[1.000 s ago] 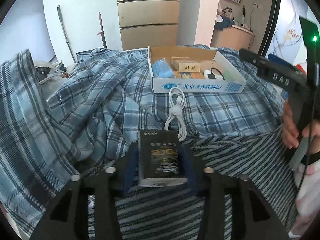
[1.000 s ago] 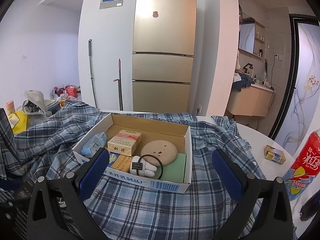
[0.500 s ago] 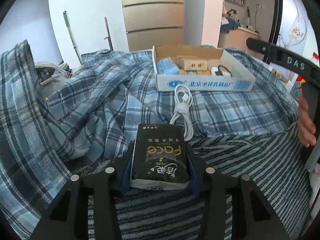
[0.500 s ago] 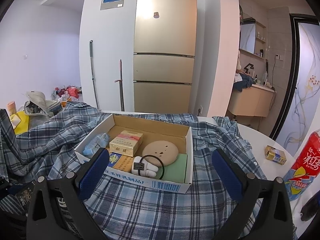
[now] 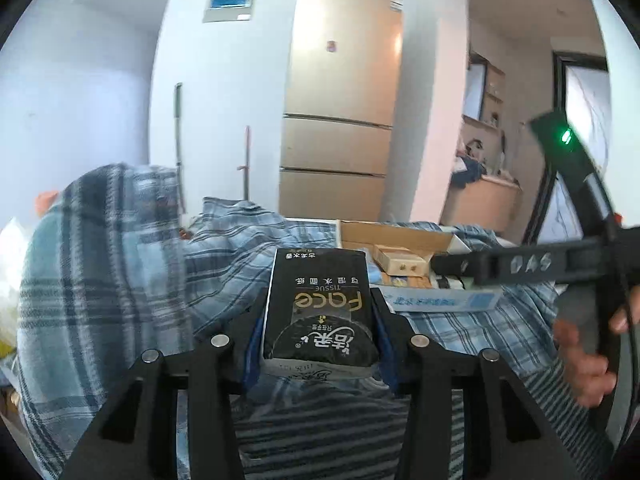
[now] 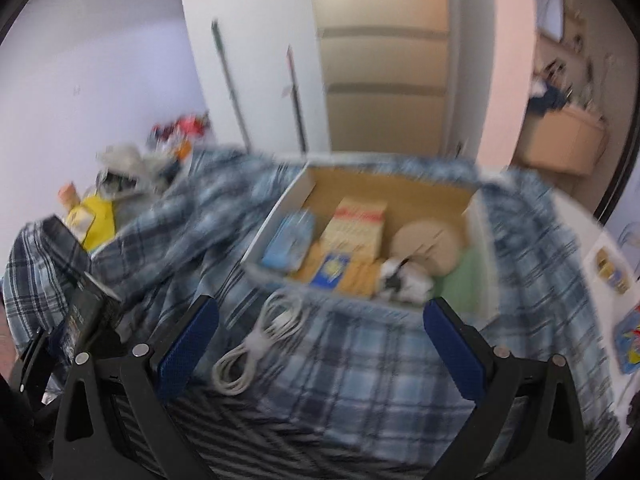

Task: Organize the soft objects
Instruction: 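Lift the tissue pack with the left tool while the right tool grasps the white USB cable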

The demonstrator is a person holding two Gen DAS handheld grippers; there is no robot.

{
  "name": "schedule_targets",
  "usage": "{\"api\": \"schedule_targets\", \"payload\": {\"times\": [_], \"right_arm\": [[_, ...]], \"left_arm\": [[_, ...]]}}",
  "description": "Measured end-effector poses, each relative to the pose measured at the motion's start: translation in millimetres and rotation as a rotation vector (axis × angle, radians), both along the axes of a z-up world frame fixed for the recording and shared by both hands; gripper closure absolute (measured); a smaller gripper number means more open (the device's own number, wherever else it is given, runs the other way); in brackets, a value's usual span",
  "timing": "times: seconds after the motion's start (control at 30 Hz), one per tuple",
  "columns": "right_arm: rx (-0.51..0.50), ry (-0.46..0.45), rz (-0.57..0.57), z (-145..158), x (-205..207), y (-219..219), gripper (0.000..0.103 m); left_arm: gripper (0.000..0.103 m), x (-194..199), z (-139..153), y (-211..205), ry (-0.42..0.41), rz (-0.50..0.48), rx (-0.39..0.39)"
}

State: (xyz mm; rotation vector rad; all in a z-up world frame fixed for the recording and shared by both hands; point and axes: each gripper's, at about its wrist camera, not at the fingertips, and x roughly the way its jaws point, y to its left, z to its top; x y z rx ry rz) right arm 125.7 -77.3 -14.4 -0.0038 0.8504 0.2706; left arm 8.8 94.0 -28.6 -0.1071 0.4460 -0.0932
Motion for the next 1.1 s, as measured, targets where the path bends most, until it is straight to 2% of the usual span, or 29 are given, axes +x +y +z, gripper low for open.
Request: {"api": "schedule_targets", "payload": {"times": [0.07,0.1,0.17,0.2,0.37,0.43,0.53,0.6,0.67,0.8,0.97,1.1], "right_arm": [[0.023,0.063,0.022,-10,8,11,0.003],[0.025,0.090,0.028,-16,11,16,0.008],[0.000,0.147,0.029,-28,18,28,0.026],[-0.005,0.172,0.035,-33,22,32,0.029],[0.005,0.298,0.044,-62,34,48,0.058],[-0.003,0.313,0.053,-68,36,53,0.060],[-0.040,0.312,0.047,-75,36,60,0.071],[-0.055,0.307,0.049,-77,34,63,0.073],[-0.060,0.297,0.058,-78,31,65,0.079],[-0.090,0.259,0.084,-70,23,67,0.081],[-0.034,0.227,0.084,-50,12,39,0.084],[-0.031,0.177,0.077,-31,4,19,0.084]], "left_arm": [[0.055,4,-2,3,0.014,0.011,-0.010],[0.055,4,-2,3,0.015,0.013,-0.011],[0.055,2,-2,2,0.000,0.019,0.000],[0.055,1,-1,1,-0.006,0.023,0.007],[0.055,1,-6,-1,0.007,0.051,0.025],[0.055,3,-6,1,0.011,0.053,0.018],[0.055,3,-7,0,0.014,0.049,0.021],[0.055,4,-7,-1,0.015,0.046,0.026],[0.055,4,-8,-2,0.015,0.046,0.031],[0.055,5,-7,-7,0.007,0.040,0.049],[0.055,3,-7,-7,0.001,0.039,0.047],[0.055,0,-7,-8,-0.003,0.034,0.057]]}}
